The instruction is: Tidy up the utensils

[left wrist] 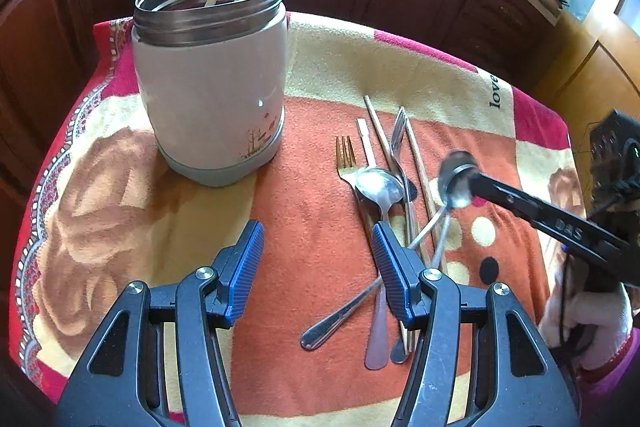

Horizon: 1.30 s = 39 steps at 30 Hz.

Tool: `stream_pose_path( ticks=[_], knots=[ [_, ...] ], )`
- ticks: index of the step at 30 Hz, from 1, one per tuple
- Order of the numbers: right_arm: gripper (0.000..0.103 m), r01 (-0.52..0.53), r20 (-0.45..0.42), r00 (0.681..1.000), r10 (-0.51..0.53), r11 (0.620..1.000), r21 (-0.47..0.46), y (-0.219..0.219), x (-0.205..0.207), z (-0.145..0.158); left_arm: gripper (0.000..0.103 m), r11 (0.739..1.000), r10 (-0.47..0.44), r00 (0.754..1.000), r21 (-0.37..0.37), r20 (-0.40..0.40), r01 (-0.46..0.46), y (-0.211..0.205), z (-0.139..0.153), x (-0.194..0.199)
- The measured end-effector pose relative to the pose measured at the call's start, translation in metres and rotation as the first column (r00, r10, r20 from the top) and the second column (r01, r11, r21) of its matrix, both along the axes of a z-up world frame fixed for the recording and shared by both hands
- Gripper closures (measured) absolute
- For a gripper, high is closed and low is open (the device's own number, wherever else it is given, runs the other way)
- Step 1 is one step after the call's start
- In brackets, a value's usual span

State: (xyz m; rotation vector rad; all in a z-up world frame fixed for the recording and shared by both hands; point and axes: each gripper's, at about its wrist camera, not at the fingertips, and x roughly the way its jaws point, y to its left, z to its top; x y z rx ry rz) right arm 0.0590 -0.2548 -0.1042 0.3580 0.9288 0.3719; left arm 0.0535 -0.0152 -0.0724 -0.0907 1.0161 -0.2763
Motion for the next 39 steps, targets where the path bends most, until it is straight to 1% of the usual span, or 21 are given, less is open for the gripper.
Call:
stream_pose_path(
  ticks=[4, 7, 14, 17, 19, 22, 25, 27, 30, 32, 35, 37, 38, 39],
  knots=[
    [0.099, -0.029, -0.026, 0.999, 0.03, 0.999, 0.022, -0.016, -0.01, -0.002, 0.047, 1.0, -0.01, 1.0, 0.007, -0.002, 0.01, -0.002, -0.001, 0.001],
    [0.099, -0.034, -0.023, 0.999, 0.034, 0.999, -0.014, -0.027, -0.014, -0.003, 0.047, 1.0, -0.015, 1.0, 0.011, -0.004, 0.015, -0.005, -0.001, 0.001],
    [0.097, 0.062, -0.03, 0.997, -0.064, 0.996, -0.067, -0.067, -0.014, -0.005, 0.047, 0.999, -0.029, 1.0, 0.019, -0.011, 0.029, -0.014, -0.003, 0.003],
    [0.097, 0.072, -0.036, 0.997, -0.075, 0.994, -0.08, -0.077, -0.013, -0.006, 0.047, 0.999, -0.041, 0.999, 0.025, -0.009, 0.041, -0.019, -0.002, 0.004],
    [0.096, 0.064, -0.055, 0.996, -0.068, 0.995, -0.081, -0.083, -0.013, -0.008, 0.047, 0.999, -0.042, 0.999, 0.023, -0.008, 0.042, -0.019, -0.002, 0.006],
    [0.096, 0.018, -0.081, 0.996, -0.022, 0.999, -0.047, -0.094, -0.017, -0.011, 0.047, 0.999, -0.043, 0.999, 0.0, -0.019, 0.043, -0.019, -0.002, 0.012],
    [0.096, -0.032, -0.104, 0.994, 0.025, 0.997, -0.069, -0.101, -0.022, -0.015, 0.047, 0.998, -0.069, 0.997, -0.001, -0.029, 0.069, -0.026, -0.004, 0.02],
    [0.096, -0.039, -0.116, 0.993, 0.028, 0.995, -0.095, -0.108, -0.024, -0.018, 0.047, 0.995, -0.095, 0.994, -0.01, -0.049, 0.094, -0.033, -0.008, 0.024],
    [0.096, -0.018, -0.106, 0.994, 0.005, 0.992, -0.126, -0.118, -0.021, -0.018, 0.047, 0.993, -0.117, 0.991, 0.001, -0.071, 0.118, -0.046, -0.015, 0.031],
    [0.096, 0.001, -0.089, 0.996, -0.017, 0.985, -0.175, -0.12, -0.016, -0.014, 0.047, 0.991, -0.132, 0.988, 0.017, -0.076, 0.134, -0.055, -0.018, 0.036],
    [0.096, 0.004, -0.066, 0.998, -0.016, 0.984, -0.176, -0.121, -0.008, -0.013, 0.047, 0.99, -0.136, 0.987, 0.026, -0.085, 0.138, -0.061, -0.022, 0.043],
    [0.095, 0.012, -0.061, 0.998, -0.021, 0.989, -0.145, -0.121, -0.006, -0.014, 0.049, 0.992, -0.125, 0.987, 0.007, -0.101, 0.126, -0.061, -0.025, 0.048],
    [0.09, 0.02, -0.065, 0.997, -0.028, 0.992, -0.127, -0.122, -0.005, -0.015, 0.058, 0.993, -0.118, 0.987, -0.009, -0.108, 0.118, -0.059, -0.026, 0.05],
    [0.086, 0.038, -0.068, 0.997, -0.043, 0.997, -0.072, -0.124, -0.006, -0.018, 0.069, 0.994, -0.108, 0.987, -0.022, -0.12, 0.106, -0.056, -0.029, 0.052]
  ],
)
